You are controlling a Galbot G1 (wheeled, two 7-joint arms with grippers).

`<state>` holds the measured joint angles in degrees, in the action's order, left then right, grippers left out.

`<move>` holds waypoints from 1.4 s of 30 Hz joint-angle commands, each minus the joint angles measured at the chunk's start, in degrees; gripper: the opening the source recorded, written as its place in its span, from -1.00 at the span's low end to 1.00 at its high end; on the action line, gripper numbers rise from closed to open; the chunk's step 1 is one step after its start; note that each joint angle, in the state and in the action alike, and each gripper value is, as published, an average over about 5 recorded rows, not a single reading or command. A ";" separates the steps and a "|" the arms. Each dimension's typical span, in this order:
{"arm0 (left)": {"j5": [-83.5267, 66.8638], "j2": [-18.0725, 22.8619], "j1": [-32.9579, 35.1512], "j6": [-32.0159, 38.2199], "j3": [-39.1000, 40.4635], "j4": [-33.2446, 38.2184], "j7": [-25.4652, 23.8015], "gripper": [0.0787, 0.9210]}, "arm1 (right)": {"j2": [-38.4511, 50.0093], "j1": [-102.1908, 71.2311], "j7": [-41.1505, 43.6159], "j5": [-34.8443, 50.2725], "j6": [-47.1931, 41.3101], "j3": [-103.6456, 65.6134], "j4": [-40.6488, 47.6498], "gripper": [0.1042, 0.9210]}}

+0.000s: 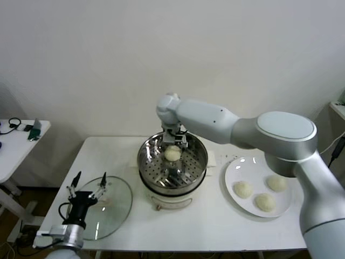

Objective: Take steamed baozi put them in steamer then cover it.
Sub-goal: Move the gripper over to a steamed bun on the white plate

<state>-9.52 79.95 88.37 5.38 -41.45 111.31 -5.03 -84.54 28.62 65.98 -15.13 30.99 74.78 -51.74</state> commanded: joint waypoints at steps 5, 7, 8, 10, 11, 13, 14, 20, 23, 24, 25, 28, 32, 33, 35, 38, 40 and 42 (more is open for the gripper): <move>0.15 -0.11 -0.25 -0.23 0.32 0.19 0.15 0.77 | 7.55 8.80 1.94 7.74 -3.36 -0.08 -8.57 0.76; 0.20 -0.24 -0.38 -0.37 0.44 0.44 0.24 0.77 | 10.63 11.88 1.77 13.04 -6.57 1.72 -11.15 0.76; 0.21 -0.33 -0.40 -0.42 0.49 0.62 0.29 0.77 | 12.79 13.59 1.11 16.16 -8.81 3.16 -12.43 0.76; 0.20 -0.52 -0.40 -0.47 0.57 0.90 0.38 0.77 | 17.04 16.92 -0.94 22.76 -13.22 6.07 -14.72 0.76; 0.20 -0.60 -0.37 -0.46 0.60 1.00 0.42 0.77 | 19.64 18.63 -2.82 26.69 -16.02 8.05 -16.08 0.76; 0.19 -0.74 -0.23 -0.40 0.67 1.11 0.43 0.77 | 24.29 21.69 -7.17 33.28 -21.69 12.18 -19.24 0.76; 0.18 -0.79 -0.14 -0.36 0.70 1.11 0.41 0.77 | 26.67 23.10 -8.99 36.87 -25.22 14.40 -21.22 0.76; -0.09 -1.44 0.41 -0.23 0.55 1.00 0.14 0.77 | 39.11 25.29 -11.39 48.30 -42.17 21.61 -29.31 0.76; -0.47 -1.79 0.71 -0.74 0.33 1.46 0.10 0.77 | 44.53 23.12 -11.41 48.41 -46.37 21.79 -31.48 0.76; -0.58 -1.82 0.78 -0.97 0.26 1.69 0.10 0.77 | 46.04 22.31 -11.34 48.04 -47.31 21.77 -32.28 0.76; -0.68 -1.82 0.84 -1.17 0.20 1.90 0.09 0.77 | 47.51 21.50 -11.28 47.34 -48.16 21.73 -33.09 0.76; -0.58 -1.61 0.94 -1.35 0.11 2.27 0.08 0.77 | 50.90 18.19 -10.96 44.93 -48.96 21.05 -34.20 0.76; -0.21 -1.14 1.28 -1.35 0.16 2.59 0.10 0.77 | 53.28 10.98 -9.23 40.66 -48.24 16.90 -32.11 0.76; -0.08 -1.02 1.39 -1.34 0.18 2.65 0.11 0.77 | 53.50 8.84 -8.63 39.33 -47.84 15.62 -31.10 0.76; 0.17 -0.80 1.59 -1.30 0.20 2.75 0.14 0.77 | 53.44 5.02 -7.78 37.28 -47.09 13.52 -29.08 0.76; 0.43 -0.53 1.90 -1.27 0.11 2.90 0.18 0.77 | 52.61 -0.75 -7.17 35.71 -46.08 10.15 -25.86 0.76; 0.50 -0.40 2.08 -1.26 -0.06 2.97 0.19 0.77 | 51.72 -4.10 -6.98 34.53 -45.55 8.21 -23.97 0.76; 0.56 -0.31 2.22 -1.25 -0.25 2.98 0.20 0.77 | 50.69 -6.76 -6.94 32.72 -45.28 6.47 -22.51 0.76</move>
<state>-9.05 79.53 90.47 4.30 -41.67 114.13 -4.83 -37.14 31.39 58.44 19.98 -12.29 85.39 -76.65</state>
